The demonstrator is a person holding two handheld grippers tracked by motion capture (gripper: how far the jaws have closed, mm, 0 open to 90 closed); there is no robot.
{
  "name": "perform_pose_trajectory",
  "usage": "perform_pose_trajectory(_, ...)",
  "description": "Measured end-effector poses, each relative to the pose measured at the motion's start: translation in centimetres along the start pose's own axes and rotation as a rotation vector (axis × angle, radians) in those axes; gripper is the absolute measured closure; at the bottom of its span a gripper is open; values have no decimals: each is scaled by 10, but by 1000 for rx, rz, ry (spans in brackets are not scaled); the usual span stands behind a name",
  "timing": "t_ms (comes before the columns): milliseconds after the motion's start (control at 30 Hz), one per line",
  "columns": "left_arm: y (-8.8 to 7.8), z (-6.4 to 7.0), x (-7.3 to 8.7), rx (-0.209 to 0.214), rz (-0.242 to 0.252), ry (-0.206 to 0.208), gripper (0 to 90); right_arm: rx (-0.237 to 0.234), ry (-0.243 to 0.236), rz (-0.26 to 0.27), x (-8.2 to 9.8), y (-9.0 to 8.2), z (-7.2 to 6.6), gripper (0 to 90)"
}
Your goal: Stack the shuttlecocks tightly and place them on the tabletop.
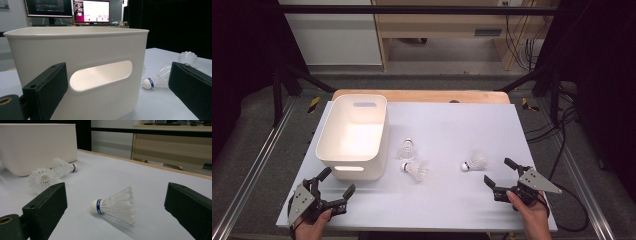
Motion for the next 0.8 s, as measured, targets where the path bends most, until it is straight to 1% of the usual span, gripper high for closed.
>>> perform_pose_trajectory(267, 0, 3, -1, -2, -4, 1, 26, 13, 5, 2, 0, 0, 1, 47)
perform_pose_trajectory(367, 1, 4, -1, -1, -8, 4, 25, 31, 19, 14, -2, 0, 1, 52)
perform_pose_trajectory(433, 1, 6, -2, -1, -12, 6, 24, 35, 24, 17, -3, 0, 2, 55)
perform_pose_trajectory(467, 1, 7, -2, 0, -11, 7, 23, 47, 37, 18, -3, -1, 2, 59)
perform_pose_trajectory(533, 1, 8, -3, -3, -13, 10, 23, 49, 42, 18, -3, -1, 3, 60)
perform_pose_trajectory(567, 1, 9, -3, -4, -17, 12, 22, 53, 61, 22, -3, -1, 3, 62)
perform_pose_trajectory(633, 1, 10, -3, -6, -22, 15, 22, 54, 68, 22, -4, -1, 4, 62)
perform_pose_trajectory(667, 2, 11, -3, -6, -23, 14, 22, 55, 65, 23, -4, -1, 4, 63)
perform_pose_trajectory(800, 3, 15, -4, 2, -23, 19, 22, 63, 70, 12, -4, -2, 5, 65)
Point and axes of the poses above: each handheld gripper's, and its own axes: y roughly forward along the jaws, x roughly out of its underside, z roughly to its right, the point moved 6 cm from there along y, roughly forward along the jaws
